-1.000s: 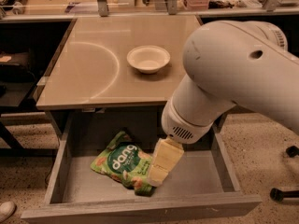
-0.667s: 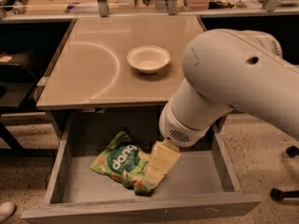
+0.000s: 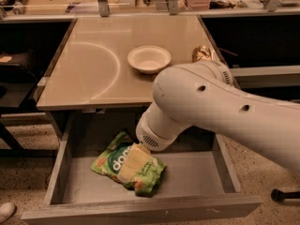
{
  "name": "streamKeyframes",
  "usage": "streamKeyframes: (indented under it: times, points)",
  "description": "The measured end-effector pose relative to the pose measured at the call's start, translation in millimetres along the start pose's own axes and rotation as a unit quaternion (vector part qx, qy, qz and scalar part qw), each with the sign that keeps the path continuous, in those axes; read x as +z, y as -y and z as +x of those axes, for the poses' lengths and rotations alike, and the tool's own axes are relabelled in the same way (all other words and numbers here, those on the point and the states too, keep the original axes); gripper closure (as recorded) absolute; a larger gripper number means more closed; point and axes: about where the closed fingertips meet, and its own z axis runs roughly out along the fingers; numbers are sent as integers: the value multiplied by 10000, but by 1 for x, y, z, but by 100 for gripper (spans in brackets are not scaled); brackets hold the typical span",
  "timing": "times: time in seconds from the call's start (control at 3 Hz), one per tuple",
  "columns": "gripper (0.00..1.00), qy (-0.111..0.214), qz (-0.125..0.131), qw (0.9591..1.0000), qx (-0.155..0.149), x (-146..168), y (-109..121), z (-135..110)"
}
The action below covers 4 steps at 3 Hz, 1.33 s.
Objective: Pick green rice chip bag from top drawer and place on counter
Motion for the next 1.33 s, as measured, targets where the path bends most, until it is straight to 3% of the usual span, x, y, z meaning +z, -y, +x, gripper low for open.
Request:
streamKeyframes:
  times: [0.33,0.67,1.0,1.33]
  points:
    - [0,153,56,9995,285,34,9,-10]
    - [0,153,56,9995,285,34,9,-10]
    - [0,232,-239,9987,373,64,-5,-5]
    - [0,452,-477,9959,624,139,-18,-8]
